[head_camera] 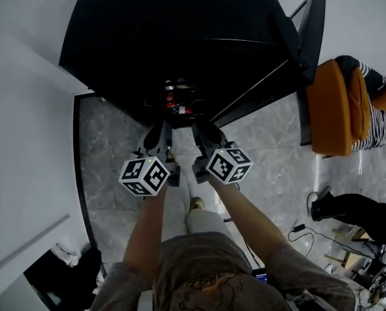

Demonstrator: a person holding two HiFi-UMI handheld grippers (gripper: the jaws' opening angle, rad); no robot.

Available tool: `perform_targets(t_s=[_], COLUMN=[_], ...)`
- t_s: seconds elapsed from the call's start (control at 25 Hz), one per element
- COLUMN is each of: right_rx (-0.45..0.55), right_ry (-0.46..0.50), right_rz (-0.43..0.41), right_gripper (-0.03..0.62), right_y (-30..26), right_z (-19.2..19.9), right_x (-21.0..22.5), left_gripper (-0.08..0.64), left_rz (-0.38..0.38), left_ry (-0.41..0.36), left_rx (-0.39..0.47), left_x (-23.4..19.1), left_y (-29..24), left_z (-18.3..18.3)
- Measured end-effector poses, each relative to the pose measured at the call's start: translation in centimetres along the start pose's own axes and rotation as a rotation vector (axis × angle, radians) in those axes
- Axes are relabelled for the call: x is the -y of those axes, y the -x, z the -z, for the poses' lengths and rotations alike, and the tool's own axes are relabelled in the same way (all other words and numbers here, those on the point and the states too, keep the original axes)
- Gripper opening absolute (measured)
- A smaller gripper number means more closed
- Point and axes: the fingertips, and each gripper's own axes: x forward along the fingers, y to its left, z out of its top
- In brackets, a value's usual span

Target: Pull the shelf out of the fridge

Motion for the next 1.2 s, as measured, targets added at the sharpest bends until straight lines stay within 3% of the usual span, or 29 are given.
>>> perform_targets(t_s=[0.04,0.16,0.32,0.56,0.76,1.2], right_rx=[-0.001,0.007,0.026,0.038,0.044,0.086], right_ry=[-0.016,-0.122,-0.238,-0.315,-0.321,-0.366], right_rz=[0.007,0.017,0.025,0.042,0.074,0.118], right_gripper=[0.028,0.118,0.178,0.183,0.183,0.183], right_y=[-0.4,-1.8,-3.8,-5.9,-7.7,-11.4], right_z=[0.3,1.1,1.5,1.6,1.6,0.4], right_x=[0.4,1.9,4.1,6.1,7.6,10.9], left_gripper=[0.044,0.111,0.149,0.16,0.16,0.163], left_rz=[0.01,0.029,0.023,-0.009,-0.019,-0.082], left_ry=[0.023,0.082,0.122,0.173,0.187,0.357], left_rx=[-0.005,-0.022,-0.03,-0.033,-0.044,-0.015], left_x=[-0.4,-1.5,-3.2,-5.5,-6.8,-11.3], left_y=[-0.5,-1.8,-3.5,-6.2,-9.1,-13.2], left_z=[0.3,1.2,1.5,1.6,1.9,2.0])
